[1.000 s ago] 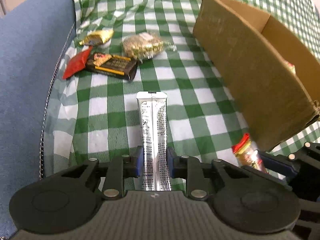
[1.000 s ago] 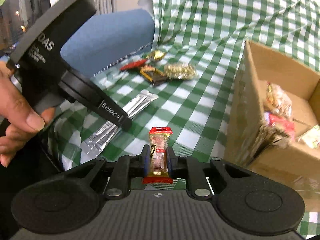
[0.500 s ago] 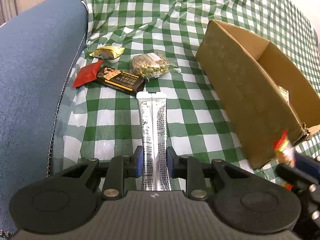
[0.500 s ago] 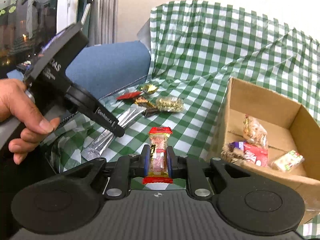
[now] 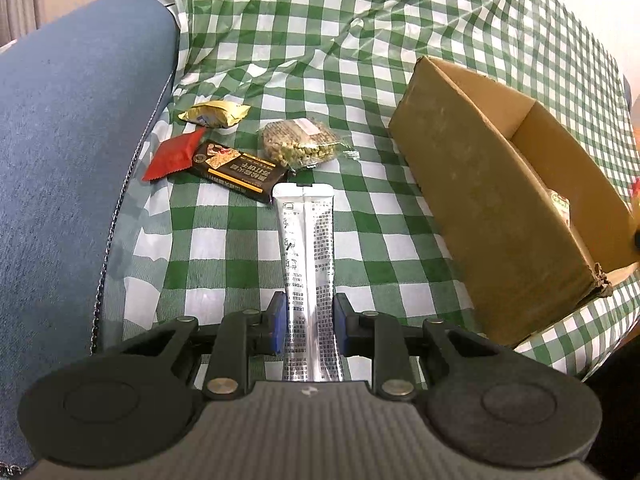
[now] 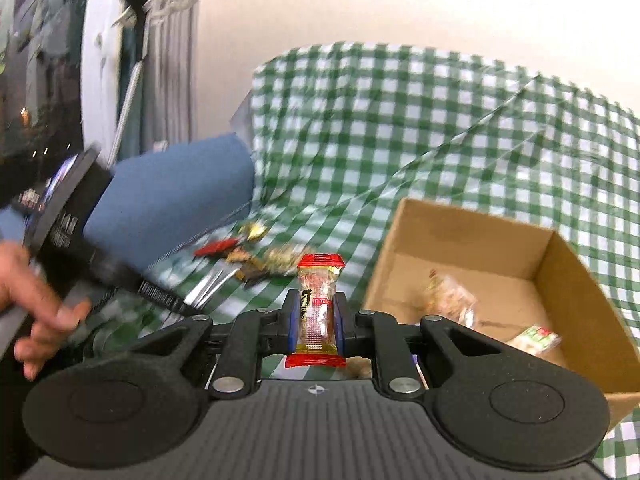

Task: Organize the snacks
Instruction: 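Lift both held snacks and carry them over the cardboard box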

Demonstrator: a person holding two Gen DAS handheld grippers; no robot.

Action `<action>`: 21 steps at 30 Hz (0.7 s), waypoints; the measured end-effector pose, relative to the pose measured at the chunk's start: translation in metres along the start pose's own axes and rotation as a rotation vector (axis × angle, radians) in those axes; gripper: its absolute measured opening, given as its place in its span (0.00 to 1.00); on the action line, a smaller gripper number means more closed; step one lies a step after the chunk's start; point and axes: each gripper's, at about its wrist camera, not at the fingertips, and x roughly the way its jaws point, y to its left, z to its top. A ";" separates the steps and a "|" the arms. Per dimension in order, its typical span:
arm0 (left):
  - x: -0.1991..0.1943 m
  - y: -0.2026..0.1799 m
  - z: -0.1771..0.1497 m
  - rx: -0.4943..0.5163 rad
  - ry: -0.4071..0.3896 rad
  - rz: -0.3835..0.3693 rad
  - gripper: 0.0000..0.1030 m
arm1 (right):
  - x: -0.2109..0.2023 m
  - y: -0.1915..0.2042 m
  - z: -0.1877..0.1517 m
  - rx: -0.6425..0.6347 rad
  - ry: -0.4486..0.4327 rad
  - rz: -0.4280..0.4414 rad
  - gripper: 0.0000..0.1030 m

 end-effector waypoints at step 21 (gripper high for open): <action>-0.010 -0.007 0.001 -0.002 -0.092 0.024 0.26 | -0.008 -0.159 0.008 0.160 -0.178 -0.263 0.17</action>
